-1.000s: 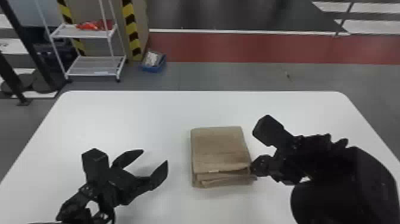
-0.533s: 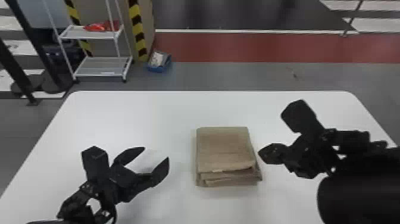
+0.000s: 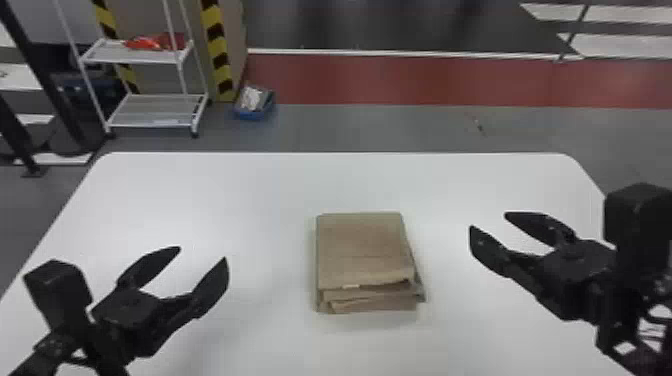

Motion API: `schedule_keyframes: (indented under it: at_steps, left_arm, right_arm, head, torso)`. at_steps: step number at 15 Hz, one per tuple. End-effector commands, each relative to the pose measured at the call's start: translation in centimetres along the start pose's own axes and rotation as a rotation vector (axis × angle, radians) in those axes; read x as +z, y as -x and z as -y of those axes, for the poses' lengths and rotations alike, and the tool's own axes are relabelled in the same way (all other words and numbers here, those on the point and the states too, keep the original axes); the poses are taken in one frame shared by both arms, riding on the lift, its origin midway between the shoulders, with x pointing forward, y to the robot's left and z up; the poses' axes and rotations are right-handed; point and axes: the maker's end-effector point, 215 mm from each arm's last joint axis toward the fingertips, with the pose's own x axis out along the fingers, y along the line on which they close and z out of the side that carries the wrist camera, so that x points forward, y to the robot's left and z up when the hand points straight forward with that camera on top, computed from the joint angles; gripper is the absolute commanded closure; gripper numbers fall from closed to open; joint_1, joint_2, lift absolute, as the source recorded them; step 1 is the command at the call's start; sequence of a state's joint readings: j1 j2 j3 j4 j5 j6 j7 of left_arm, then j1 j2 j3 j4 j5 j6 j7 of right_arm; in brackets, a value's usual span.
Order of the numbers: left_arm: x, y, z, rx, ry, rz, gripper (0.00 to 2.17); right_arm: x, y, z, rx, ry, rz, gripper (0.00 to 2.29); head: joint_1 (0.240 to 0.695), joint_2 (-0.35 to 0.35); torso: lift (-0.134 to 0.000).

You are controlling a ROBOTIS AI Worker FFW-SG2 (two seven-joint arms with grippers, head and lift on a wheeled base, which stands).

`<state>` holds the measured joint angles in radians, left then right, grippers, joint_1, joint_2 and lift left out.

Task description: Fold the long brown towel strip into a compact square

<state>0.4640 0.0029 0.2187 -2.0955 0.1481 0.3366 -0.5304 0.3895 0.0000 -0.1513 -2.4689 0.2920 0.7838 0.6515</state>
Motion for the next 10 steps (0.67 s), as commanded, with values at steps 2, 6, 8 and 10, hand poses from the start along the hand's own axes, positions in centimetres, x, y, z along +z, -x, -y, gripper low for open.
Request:
schedule_keyframes:
  at_steps: [2, 6, 8, 10]
  left_arm:
    - [0.5, 2.4, 0.3, 0.057, -0.011, 0.018, 0.13]
    - [3.3, 5.0, 4.3, 0.088, -0.116, 0.174, 0.13]
    - [4.4, 5.9, 5.4, 0.097, -0.191, 0.229, 0.13]
    - [4.1, 6.1, 5.8, 0.111, -0.244, 0.231, 0.13]
  right_arm:
    - [-0.2, 3.8, -0.2, 0.004, 0.022, 0.110, 0.07]
    - [-1.8, 7.1, 2.8, -0.058, 0.023, 0.214, 0.09]
    - [-1.9, 7.5, 3.1, -0.083, 0.060, 0.269, 0.09]
    - [-2.3, 7.7, 3.1, -0.084, 0.037, 0.298, 0.10]
  head:
    - [0.695, -0.001]
    - [0.695, -0.047]
    - [0.695, -0.089]
    - [0.695, -0.115]
  torso:
    - [-0.125]
    - [-0.125]
    - [-0.125]
    - [-0.125]
